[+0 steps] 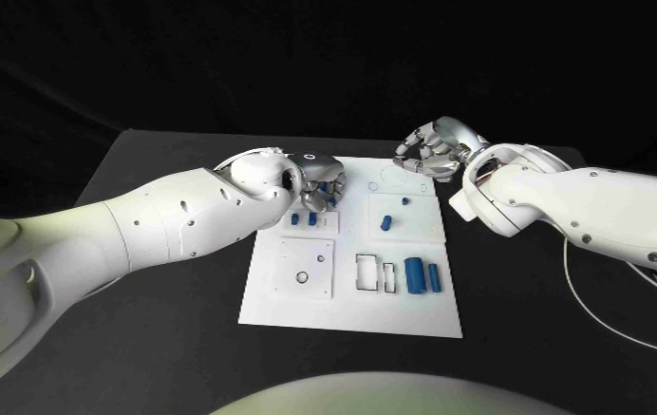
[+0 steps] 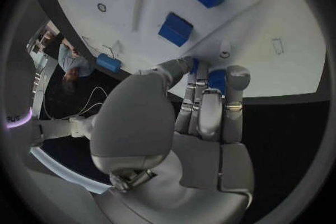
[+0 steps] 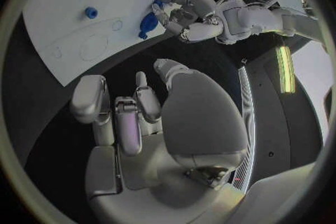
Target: Assemble the parts on the task board
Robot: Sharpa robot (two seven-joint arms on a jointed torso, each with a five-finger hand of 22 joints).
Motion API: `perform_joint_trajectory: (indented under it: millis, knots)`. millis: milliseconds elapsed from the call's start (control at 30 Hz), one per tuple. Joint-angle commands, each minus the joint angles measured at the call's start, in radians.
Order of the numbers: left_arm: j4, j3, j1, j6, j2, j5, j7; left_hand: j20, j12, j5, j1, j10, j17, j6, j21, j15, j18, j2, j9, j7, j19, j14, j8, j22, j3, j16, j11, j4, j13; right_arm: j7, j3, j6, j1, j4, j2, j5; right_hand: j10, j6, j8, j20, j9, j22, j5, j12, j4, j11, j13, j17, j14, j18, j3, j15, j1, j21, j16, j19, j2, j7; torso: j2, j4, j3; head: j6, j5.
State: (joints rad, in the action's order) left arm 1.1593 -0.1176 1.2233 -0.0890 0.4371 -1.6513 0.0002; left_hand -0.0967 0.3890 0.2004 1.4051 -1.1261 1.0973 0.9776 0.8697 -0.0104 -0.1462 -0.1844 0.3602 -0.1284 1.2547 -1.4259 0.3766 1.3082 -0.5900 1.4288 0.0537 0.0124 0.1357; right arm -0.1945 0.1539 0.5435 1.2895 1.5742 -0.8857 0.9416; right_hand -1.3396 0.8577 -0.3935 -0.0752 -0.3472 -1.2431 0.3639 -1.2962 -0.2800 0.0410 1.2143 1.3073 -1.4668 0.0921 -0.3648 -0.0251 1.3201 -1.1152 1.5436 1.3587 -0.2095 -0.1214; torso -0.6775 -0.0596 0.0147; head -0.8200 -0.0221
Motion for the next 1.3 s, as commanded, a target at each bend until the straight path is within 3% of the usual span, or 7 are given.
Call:
perform_joint_trajectory:
  millis: [33, 300, 500, 833, 1300]
  knots:
    - [0.014, 0.009, -0.002, -0.047, 0.013, 0.019, 0.002, -0.001, -0.008, -0.002, -0.004, -0.003, -0.004, -0.004, 0.000, 0.003, 0.011, 0.003, 0.001, -0.002, 0.001, 0.002, -0.006, 0.079, 0.000, -0.005, 0.007, -0.007, 0.000, 0.001, 0.000, -0.008, -0.001, 0.000, 0.000, 0.012, 0.001, 0.005, 0.006, -0.002, -0.001, 0.001, 0.005, 0.006, -0.002, -0.002, 0.000, 0.181, -0.084, 0.015, -0.005, -0.004, -0.001, 0.005, -0.004, -0.006, -0.004, -0.001, 0.001, 0.0004, 0.0008, 0.001, -0.001]
    - [0.063, 0.050, -0.002, -0.056, 0.066, 0.108, -0.003, -0.002, -0.016, -0.003, -0.014, -0.005, -0.005, -0.004, 0.000, 0.004, 0.012, 0.002, 0.003, -0.004, -0.001, 0.002, -0.011, 0.081, -0.001, -0.005, 0.008, -0.008, -0.001, 0.001, 0.000, -0.008, -0.003, -0.003, -0.001, 0.012, 0.001, 0.006, 0.007, -0.002, -0.001, 0.001, 0.006, 0.006, 0.000, -0.002, -0.001, 0.180, -0.084, 0.015, -0.007, -0.005, 0.000, 0.005, -0.005, -0.006, -0.005, 0.000, 0.002, -0.0045, 0.0011, 0.005, -0.002]
    - [0.109, 0.071, 0.000, -0.043, 0.115, 0.155, -0.016, -0.003, -0.021, 0.000, -0.022, -0.009, -0.004, -0.003, -0.001, 0.004, 0.011, -0.002, 0.005, -0.003, -0.002, 0.001, -0.013, 0.081, 0.002, -0.005, 0.008, -0.009, 0.000, 0.002, 0.000, -0.009, -0.005, -0.007, -0.001, 0.012, 0.001, 0.006, 0.007, -0.002, -0.001, 0.001, 0.006, 0.006, 0.000, -0.002, -0.001, 0.180, -0.084, 0.015, -0.007, -0.005, 0.000, 0.005, -0.005, -0.006, -0.005, 0.000, 0.003, -0.0047, 0.0013, 0.007, 0.001]
    - [0.112, 0.076, 0.000, 0.053, 0.160, 0.204, -0.046, -0.004, -0.035, 0.017, -0.036, -0.010, -0.015, -0.009, -0.015, 0.006, 0.009, -0.006, 0.007, -0.005, -0.011, 0.007, -0.023, 0.078, 0.006, -0.007, 0.011, -0.012, 0.000, 0.002, 0.000, -0.011, -0.009, -0.010, 0.001, 0.011, 0.001, 0.006, 0.007, -0.002, -0.001, 0.001, 0.006, 0.006, 0.000, -0.002, -0.001, 0.180, -0.084, 0.015, -0.007, -0.005, 0.000, 0.005, -0.005, -0.006, -0.005, 0.000, 0.002, -0.0040, 0.0007, 0.003, 0.004]
    - [0.078, 0.073, 0.000, 0.103, 0.142, 0.172, -0.052, -0.006, -0.043, 0.026, -0.046, -0.012, -0.023, -0.011, -0.025, 0.008, 0.008, -0.010, 0.010, -0.005, -0.019, 0.012, -0.027, 0.076, 0.014, -0.010, 0.011, -0.012, 0.001, 0.000, 0.000, -0.010, -0.011, -0.011, 0.003, 0.011, 0.001, 0.006, 0.008, -0.002, -0.002, 0.002, 0.006, 0.008, 0.001, -0.002, -0.004, 0.180, -0.084, 0.015, -0.010, -0.005, 0.000, 0.006, -0.005, -0.005, -0.006, -0.001, 0.000, -0.0022, 0.0002, 0.000, 0.009]
